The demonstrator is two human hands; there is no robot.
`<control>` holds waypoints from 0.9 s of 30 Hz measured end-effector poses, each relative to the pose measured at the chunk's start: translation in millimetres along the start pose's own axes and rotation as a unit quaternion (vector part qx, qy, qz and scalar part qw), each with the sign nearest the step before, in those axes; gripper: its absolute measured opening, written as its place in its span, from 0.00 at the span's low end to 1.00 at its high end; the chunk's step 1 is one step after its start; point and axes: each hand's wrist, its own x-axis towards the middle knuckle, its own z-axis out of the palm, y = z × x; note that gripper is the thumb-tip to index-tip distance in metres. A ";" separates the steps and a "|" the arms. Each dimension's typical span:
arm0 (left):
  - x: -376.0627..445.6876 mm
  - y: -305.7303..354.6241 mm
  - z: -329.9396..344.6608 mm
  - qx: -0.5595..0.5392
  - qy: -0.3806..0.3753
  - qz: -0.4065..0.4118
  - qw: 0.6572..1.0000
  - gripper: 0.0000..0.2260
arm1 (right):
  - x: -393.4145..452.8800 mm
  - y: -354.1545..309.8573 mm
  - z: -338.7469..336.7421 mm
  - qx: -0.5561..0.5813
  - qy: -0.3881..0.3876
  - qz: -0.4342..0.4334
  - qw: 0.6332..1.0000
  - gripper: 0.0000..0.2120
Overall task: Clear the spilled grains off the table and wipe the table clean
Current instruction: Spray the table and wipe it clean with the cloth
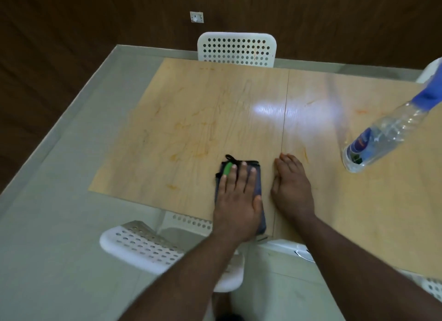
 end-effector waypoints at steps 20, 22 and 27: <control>-7.2 -24.3 -5.1 0.017 -0.045 0.141 0.989 0.30 | 0.8 -0.2 2.6 -0.007 -0.002 0.003 1.000 0.23; 19.8 -44.9 -7.7 0.044 -0.052 0.193 0.979 0.29 | 0.6 0.9 2.8 -0.003 -0.010 0.005 1.000 0.23; 96.1 -37.0 -11.1 0.040 -0.037 0.045 0.998 0.31 | -0.5 1.4 4.4 0.003 -0.002 0.011 1.000 0.23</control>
